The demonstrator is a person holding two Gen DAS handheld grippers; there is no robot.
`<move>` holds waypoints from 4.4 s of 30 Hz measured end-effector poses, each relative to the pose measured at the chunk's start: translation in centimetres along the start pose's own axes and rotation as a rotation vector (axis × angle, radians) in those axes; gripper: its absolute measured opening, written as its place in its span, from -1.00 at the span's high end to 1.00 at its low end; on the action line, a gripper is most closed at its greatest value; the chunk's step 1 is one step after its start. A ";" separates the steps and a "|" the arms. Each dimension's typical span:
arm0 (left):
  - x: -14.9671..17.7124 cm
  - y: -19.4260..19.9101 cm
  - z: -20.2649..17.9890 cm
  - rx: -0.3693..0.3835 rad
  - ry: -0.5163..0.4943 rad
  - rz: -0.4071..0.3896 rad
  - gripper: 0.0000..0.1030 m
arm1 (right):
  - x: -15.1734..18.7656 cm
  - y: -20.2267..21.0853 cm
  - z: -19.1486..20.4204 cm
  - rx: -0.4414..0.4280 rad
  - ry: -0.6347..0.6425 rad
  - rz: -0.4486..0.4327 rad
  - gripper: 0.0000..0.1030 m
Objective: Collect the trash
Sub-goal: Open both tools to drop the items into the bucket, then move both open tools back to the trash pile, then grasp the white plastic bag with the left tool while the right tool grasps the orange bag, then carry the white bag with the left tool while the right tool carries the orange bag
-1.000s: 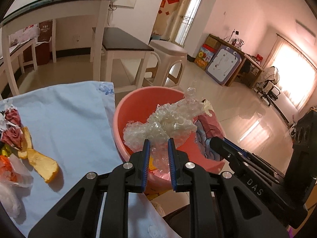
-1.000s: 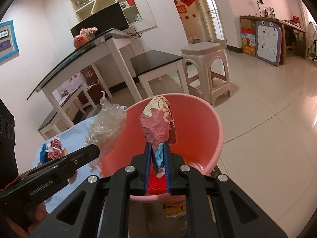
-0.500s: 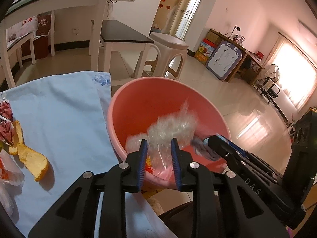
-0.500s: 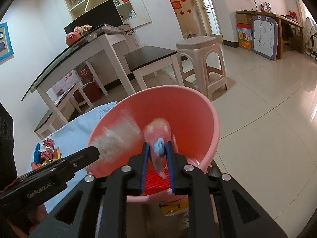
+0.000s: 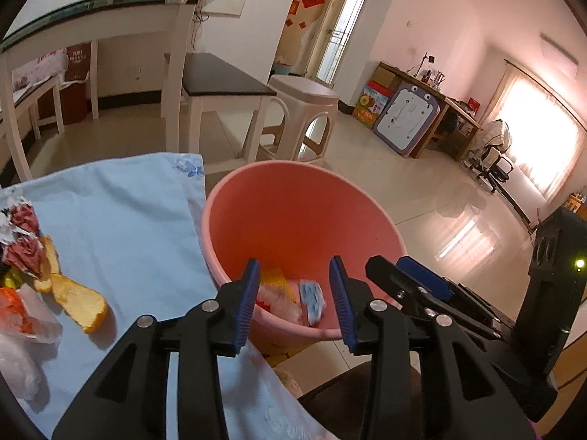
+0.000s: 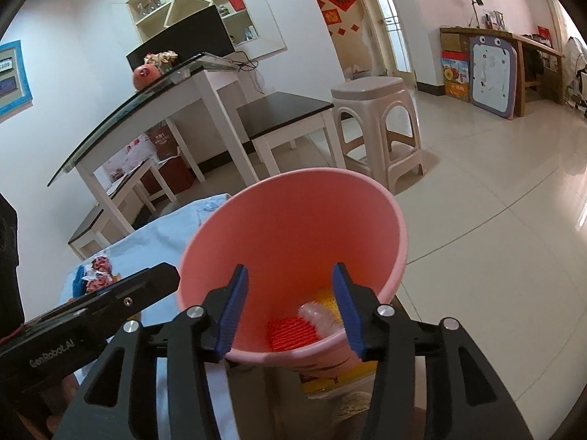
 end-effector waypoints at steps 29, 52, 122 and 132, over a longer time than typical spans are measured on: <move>5.2 14.5 11.5 -0.200 0.079 -0.102 0.22 | 4.2 3.6 14.2 -0.161 0.194 0.046 -0.15; 7.6 15.0 20.1 -0.296 0.181 -0.031 0.22 | 6.9 0.1 18.9 -0.237 0.227 0.149 -0.16; 11.0 28.9 21.2 -0.353 0.307 -0.314 0.58 | 7.7 8.2 31.6 -0.390 0.405 0.068 0.74; 8.1 25.8 19.1 -0.291 0.278 -0.298 0.58 | 4.8 8.4 27.3 -0.365 0.339 0.013 0.74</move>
Point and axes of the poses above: each gripper's, at about its wrist camera, not at the fingertips, and y roughly against the way its jaws point, z to its left, x to its underside, the point moved 5 cm from there along -y, roughly the way its jaws point, and after that the axes turned 2 degrees about y, right-handed, at the moved point
